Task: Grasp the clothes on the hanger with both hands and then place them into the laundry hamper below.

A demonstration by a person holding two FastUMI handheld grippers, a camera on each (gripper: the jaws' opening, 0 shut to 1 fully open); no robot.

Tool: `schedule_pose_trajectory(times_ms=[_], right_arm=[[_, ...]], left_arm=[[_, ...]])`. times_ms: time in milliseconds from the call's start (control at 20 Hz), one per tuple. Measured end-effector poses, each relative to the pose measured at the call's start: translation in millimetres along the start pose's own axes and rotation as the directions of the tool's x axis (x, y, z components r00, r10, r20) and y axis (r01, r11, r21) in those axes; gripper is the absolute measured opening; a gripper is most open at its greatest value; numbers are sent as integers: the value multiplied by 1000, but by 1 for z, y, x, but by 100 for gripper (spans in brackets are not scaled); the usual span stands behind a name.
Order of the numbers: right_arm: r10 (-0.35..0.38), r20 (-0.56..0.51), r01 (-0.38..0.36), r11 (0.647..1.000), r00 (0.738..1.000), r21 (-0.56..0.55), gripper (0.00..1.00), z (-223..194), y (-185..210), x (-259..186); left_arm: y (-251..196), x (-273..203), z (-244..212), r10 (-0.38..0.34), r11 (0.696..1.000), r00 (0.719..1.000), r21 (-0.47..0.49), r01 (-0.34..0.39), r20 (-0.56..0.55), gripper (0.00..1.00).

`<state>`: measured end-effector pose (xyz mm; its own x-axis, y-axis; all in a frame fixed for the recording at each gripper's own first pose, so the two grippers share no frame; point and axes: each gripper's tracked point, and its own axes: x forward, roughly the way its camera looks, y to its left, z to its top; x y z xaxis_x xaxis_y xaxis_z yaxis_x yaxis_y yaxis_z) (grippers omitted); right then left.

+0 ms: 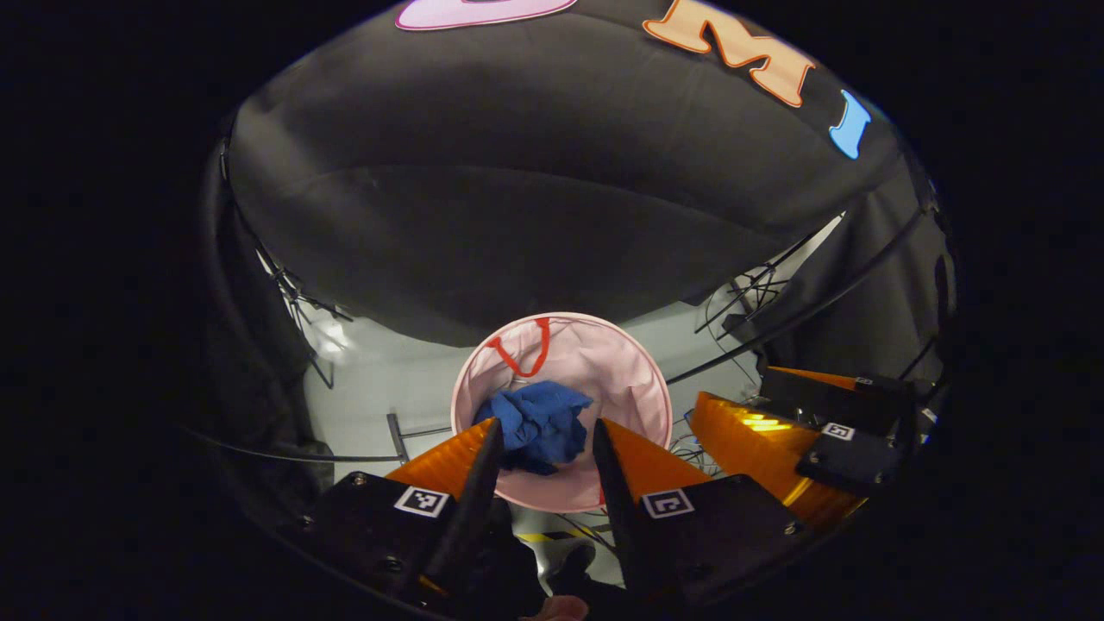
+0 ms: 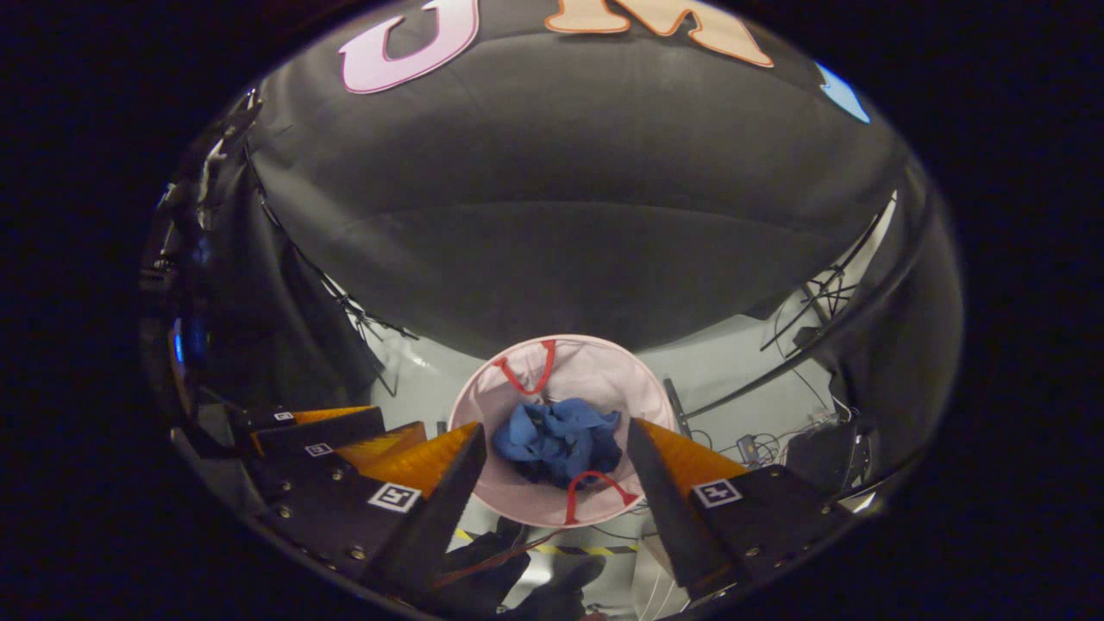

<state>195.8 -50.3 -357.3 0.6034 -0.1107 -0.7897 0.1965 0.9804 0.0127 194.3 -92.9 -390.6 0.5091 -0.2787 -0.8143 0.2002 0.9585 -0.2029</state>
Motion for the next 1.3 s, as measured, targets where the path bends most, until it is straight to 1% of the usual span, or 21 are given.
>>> schedule_pose_trajectory(times_ms=[50, 100, 150, 200, 250, 300, 350, 400, 500, 550, 650, 700, 850, 1000, 1150, 1300], right_arm=[[-1, 13, 1, 1000, 1000, -1, 98, -5, 0, -8], [3, 27, -3, 1000, 1000, -6, 99, -7, -2, -18], [8, 43, -7, 1000, 999, -17, 100, -9, -4, -26], [15, 55, -14, 1000, 998, -27, 100, -13, -7, -38], [34, 56, -33, 999, 998, -32, 100, -21, -8, -50], [52, 59, -51, 998, 997, -26, 99, -28, -9, -61], [55, 68, -54, 998, 996, -19, 94, -37, -16, -75], [48, 85, -47, 999, 995, -14, 99, -41, -26, -85], [45, 114, -45, 999, 992, -3, 100, -51, -44, -108], [46, 122, -47, 999, 991, 6, 100, -55, -49, -121], [54, 156, -57, 998, 986, 15, 100, -56, -57, -143], [59, 175, -60, 998, 983, 2, 100, -54, -58, -155], [71, 221, -67, 997, 973, -28, 100, -55, -56, -187], [88, 267, -84, 996, 960, -29, 99, -50, -48, -212], [90, 294, -95, 996, 951, 1, 99, -45, -42, -233], [70, 357, -88, 995, 932, 36, 100, -23, -39, -267]], left_arm=[[-2, -5, -2, 6, 1000, 1000, 2, -6, 15, 70], [-7, -14, -4, 17, 1000, 1000, 11, -17, 27, 83], [-7, -25, -8, 36, 999, 999, 26, -37, 38, 83], [-8, -35, -7, 60, 997, 996, 36, -62, 60, 90], [-9, -45, -11, 79, 996, 994, 36, -82, 80, 100], [-12, -56, -11, 90, 995, 990, 27, -93, 105, 97], [-15, -65, -15, 100, 995, 988, 12, -102, 120, 100], [-19, -74, -20, 109, 994, 986, -3, -109, 125, 97], [-22, -94, -34, 138, 990, 981, -13, -137, 134, 97], [-27, -106, -38, 145, 989, 978, -3, -146, 152, 98], [-35, -128, -46, 164, 985, 967, 17, -171, 193, 97], [-40, -138, -47, 167, 984, 964, 18, -175, 208, 97], [-49, -165, -53, 174, 983, 954, 9, -181, 246, 97], [-50, -198, -44, 195, 978, 929, 7, -207, 313, 95], [-50, -230, -33, 204, 977, 910, -24, -210, 360, 95], [-51, -264, -20, 193, 979, 894, -17, -204, 406, 95]])
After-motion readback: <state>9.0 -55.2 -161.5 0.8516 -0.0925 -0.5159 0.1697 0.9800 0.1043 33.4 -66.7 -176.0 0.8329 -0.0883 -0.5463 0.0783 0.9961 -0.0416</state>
